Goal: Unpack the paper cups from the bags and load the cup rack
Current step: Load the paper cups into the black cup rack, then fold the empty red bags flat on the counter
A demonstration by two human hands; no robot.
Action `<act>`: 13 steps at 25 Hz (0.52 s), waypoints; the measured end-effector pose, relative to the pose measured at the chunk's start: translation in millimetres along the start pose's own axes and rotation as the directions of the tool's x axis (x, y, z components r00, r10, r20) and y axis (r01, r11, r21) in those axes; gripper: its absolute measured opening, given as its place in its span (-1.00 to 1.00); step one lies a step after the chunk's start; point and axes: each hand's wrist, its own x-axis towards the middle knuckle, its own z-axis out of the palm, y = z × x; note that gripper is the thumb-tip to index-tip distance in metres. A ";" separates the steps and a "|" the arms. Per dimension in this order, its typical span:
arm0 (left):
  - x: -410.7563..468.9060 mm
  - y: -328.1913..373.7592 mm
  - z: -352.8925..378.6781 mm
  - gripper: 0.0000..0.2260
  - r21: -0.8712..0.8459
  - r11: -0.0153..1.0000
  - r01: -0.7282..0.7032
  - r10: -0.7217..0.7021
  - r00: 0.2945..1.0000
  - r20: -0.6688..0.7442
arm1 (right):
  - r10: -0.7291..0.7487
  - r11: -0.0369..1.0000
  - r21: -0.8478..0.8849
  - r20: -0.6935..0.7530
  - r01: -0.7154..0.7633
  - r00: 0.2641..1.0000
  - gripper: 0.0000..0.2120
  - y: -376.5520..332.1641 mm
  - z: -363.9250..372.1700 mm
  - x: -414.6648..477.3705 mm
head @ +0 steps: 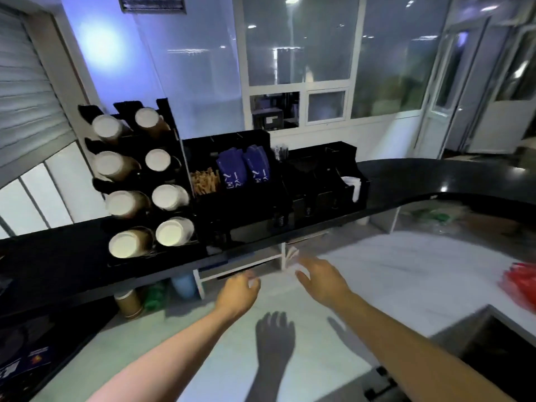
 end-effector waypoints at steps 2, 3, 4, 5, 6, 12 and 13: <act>0.1 64.3 49.3 -0.62 0.077 0.991 -0.107 0.105 0.994 0.031 | 0.074 0.995 -0.070 0.007 -0.073 0.997 -0.55 67.7 -28.0 -38.0; -2.7 98.0 74.5 -0.61 0.112 0.979 -0.170 0.165 0.985 0.049 | 0.115 0.989 -0.094 0.006 -0.114 0.993 -0.54 101.9 -42.9 -59.3; -7.4 133.1 99.8 -0.61 0.137 0.963 -0.232 0.224 0.972 0.073 | 0.154 0.981 -0.115 0.002 -0.153 0.988 -0.54 138.2 -56.2 -80.5; -13.4 168.4 123.6 -0.61 0.151 0.945 -0.289 0.277 0.956 0.098 | 0.199 0.971 -0.134 -0.010 -0.199 0.980 -0.54 170.5 -71.3 -103.5; -18.6 201.4 146.5 -0.61 0.162 0.927 -0.338 0.320 0.939 0.129 | 0.240 0.959 -0.145 -0.031 -0.242 0.970 -0.54 203.3 -85.3 -124.5; -41.6 378.4 254.4 -0.60 0.167 0.754 -0.635 0.574 0.761 0.302 | 0.511 0.843 -0.109 -0.140 -0.527 0.848 -0.67 346.2 -164.2 -244.1; -44.8 407.1 270.3 -0.61 0.151 0.720 -0.677 0.612 0.723 0.322 | 0.555 0.812 -0.099 -0.173 -0.575 0.814 -0.68 366.3 -174.3 -264.1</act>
